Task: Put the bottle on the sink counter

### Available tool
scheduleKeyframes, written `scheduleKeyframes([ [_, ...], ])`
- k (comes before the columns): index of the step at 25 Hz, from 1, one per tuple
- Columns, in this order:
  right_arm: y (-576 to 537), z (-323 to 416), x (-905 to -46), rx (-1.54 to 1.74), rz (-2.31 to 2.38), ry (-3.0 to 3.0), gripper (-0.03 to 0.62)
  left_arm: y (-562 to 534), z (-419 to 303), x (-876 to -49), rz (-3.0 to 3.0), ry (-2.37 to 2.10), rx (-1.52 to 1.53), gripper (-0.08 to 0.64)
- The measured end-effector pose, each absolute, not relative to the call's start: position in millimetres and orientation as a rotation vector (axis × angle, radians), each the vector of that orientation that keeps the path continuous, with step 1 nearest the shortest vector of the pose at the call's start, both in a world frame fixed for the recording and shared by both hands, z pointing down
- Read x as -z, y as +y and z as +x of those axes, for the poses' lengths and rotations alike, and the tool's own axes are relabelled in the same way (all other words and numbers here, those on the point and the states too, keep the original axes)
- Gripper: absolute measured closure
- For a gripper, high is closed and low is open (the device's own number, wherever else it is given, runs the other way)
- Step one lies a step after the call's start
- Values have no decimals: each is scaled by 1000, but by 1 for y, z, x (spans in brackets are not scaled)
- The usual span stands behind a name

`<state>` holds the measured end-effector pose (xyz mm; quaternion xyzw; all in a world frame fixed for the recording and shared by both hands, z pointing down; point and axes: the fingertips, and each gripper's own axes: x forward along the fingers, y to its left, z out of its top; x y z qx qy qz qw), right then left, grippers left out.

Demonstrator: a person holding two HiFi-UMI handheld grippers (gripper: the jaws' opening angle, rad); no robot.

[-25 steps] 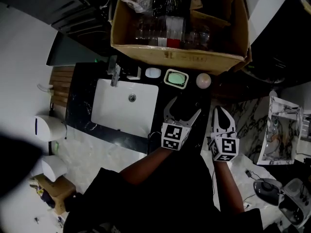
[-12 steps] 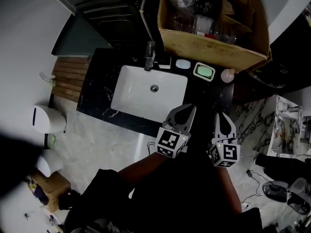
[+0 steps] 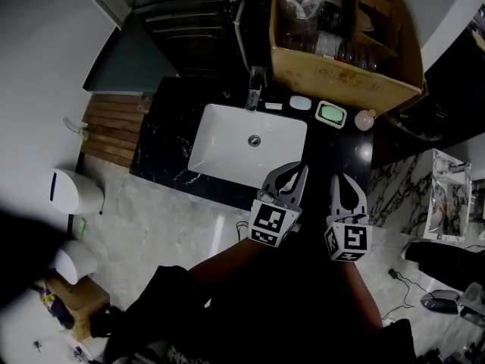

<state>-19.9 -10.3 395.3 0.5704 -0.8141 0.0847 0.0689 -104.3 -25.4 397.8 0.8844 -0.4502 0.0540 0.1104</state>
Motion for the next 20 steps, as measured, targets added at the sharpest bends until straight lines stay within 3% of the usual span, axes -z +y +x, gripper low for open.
scheduleKeyframes([
  [20,-12,-31,-378,-145,1716,-2441,555,-27,-96,-389,2642,-1249,-74,545],
])
